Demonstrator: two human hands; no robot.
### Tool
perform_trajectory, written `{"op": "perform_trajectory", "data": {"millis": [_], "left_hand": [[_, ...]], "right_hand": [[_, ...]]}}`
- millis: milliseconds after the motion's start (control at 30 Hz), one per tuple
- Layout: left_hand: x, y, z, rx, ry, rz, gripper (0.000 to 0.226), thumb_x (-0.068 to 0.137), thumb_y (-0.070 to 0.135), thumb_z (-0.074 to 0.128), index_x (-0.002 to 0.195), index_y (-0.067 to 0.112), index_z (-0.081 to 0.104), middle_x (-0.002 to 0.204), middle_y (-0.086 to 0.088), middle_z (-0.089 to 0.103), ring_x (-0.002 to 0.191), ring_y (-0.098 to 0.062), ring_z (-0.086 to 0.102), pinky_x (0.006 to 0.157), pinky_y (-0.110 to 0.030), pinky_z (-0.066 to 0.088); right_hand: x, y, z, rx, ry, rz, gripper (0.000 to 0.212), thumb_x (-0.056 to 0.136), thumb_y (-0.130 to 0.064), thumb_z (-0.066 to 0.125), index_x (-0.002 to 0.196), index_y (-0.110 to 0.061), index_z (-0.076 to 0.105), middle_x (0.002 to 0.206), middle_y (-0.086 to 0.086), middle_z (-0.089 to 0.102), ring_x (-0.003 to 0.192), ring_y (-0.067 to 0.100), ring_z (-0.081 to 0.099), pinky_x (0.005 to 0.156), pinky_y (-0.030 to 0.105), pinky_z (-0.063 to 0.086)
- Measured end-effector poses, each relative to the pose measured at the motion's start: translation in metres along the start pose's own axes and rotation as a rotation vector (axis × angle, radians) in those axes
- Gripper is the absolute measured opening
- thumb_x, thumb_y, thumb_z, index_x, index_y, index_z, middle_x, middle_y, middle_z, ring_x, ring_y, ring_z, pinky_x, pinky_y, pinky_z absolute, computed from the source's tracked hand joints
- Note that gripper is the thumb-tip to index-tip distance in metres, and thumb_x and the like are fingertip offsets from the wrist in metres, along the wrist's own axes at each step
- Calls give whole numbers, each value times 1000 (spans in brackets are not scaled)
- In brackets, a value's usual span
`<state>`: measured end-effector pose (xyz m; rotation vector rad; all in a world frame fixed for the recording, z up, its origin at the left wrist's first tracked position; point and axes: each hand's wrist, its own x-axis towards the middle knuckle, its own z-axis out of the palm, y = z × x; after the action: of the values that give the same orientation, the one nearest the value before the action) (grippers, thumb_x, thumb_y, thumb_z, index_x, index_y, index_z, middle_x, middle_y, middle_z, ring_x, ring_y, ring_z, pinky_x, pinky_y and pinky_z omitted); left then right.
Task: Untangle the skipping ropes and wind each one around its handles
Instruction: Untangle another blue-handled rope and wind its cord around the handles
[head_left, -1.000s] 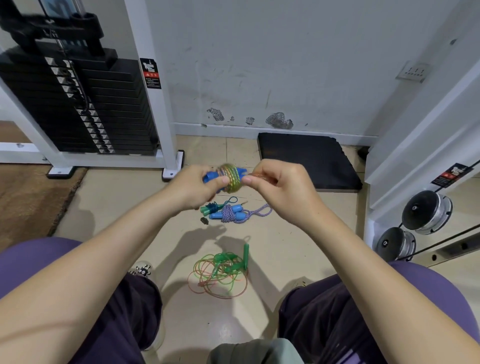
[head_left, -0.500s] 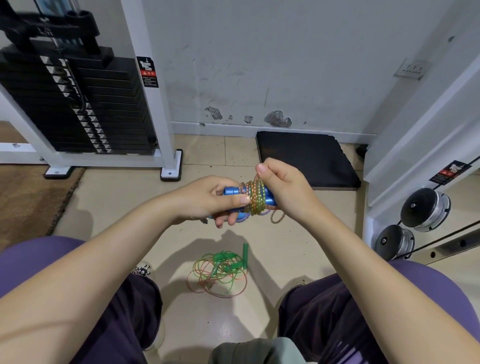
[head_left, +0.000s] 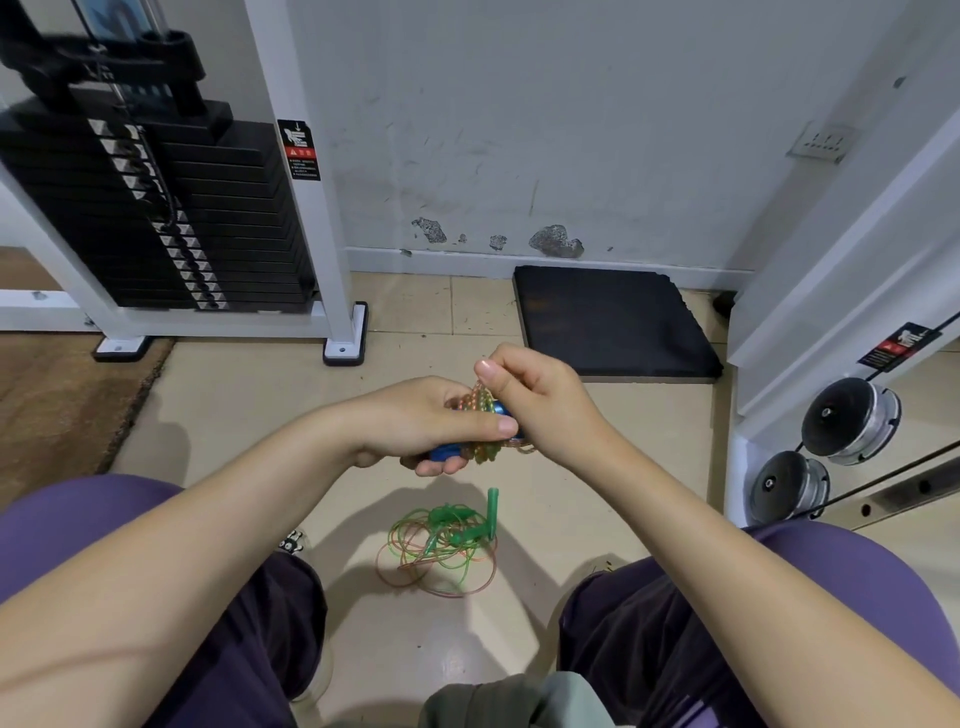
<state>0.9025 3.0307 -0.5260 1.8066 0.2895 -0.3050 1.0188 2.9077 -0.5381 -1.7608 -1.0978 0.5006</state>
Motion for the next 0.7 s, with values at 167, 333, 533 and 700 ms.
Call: {"op": "perform_trajectory", "data": {"millis": [167, 333, 533, 700], "left_hand": [[1, 1, 1, 28, 50, 74, 23, 87, 33, 72, 70, 24, 60, 53, -5, 52, 45, -17, 41, 44, -22, 34], [5, 0, 2, 28, 151, 114, 18, 88, 26, 72, 78, 15, 62, 55, -4, 55, 50, -18, 47, 43, -22, 36], [6, 0, -9, -127, 369, 159, 21, 89, 28, 70, 76, 16, 60, 52, -4, 51, 46, -17, 41, 42, -21, 32], [6, 0, -21, -337, 459, 205, 28, 94, 28, 63, 121, 27, 58, 54, -2, 52, 44, -15, 37, 40, -20, 31]], "right_hand": [[2, 2, -5, 144, -54, 93, 18, 96, -22, 61, 84, -18, 48, 72, 9, 46, 64, 16, 43, 56, 26, 37], [3, -1, -11, 235, -68, 113, 22, 95, -24, 62, 83, -7, 56, 77, 9, 54, 69, 17, 50, 59, 22, 42], [1, 2, -11, 521, -157, 215, 25, 94, -45, 54, 100, -20, 59, 67, 2, 45, 44, 11, 32, 42, 21, 24], [-1, 6, -6, 384, -217, 234, 14, 95, -16, 64, 103, -14, 52, 59, 1, 47, 44, 10, 37, 42, 22, 28]]}}
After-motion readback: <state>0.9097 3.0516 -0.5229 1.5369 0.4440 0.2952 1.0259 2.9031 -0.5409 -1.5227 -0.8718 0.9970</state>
